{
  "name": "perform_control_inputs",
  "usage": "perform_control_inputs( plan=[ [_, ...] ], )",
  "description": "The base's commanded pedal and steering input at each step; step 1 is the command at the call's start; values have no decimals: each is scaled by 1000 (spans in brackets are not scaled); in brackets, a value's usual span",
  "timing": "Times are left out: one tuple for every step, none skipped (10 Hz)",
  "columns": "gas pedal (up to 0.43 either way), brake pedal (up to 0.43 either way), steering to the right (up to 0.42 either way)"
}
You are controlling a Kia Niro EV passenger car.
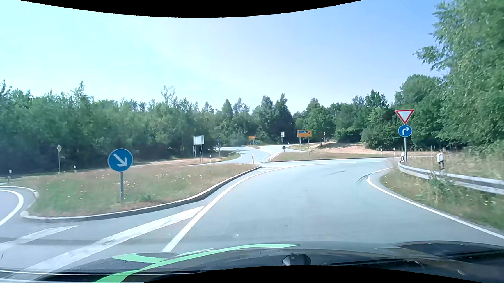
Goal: Follow the waypoints while adhering to traffic rules and regulations
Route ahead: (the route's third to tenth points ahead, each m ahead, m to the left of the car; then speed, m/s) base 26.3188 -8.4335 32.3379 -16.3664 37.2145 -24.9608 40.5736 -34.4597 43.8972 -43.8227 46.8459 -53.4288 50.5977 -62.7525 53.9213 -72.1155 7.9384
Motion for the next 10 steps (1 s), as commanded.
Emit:
perform_control_inputs(
  plan=[
    [0,0,39],
    [0,98,48],
    [0,140,57],
    [0,152,68],
    [0,171,78],
    [0,177,88],
    [0,183,99],
    [0,189,108],
    [0,195,116],
    [0,195,125]
  ],
)
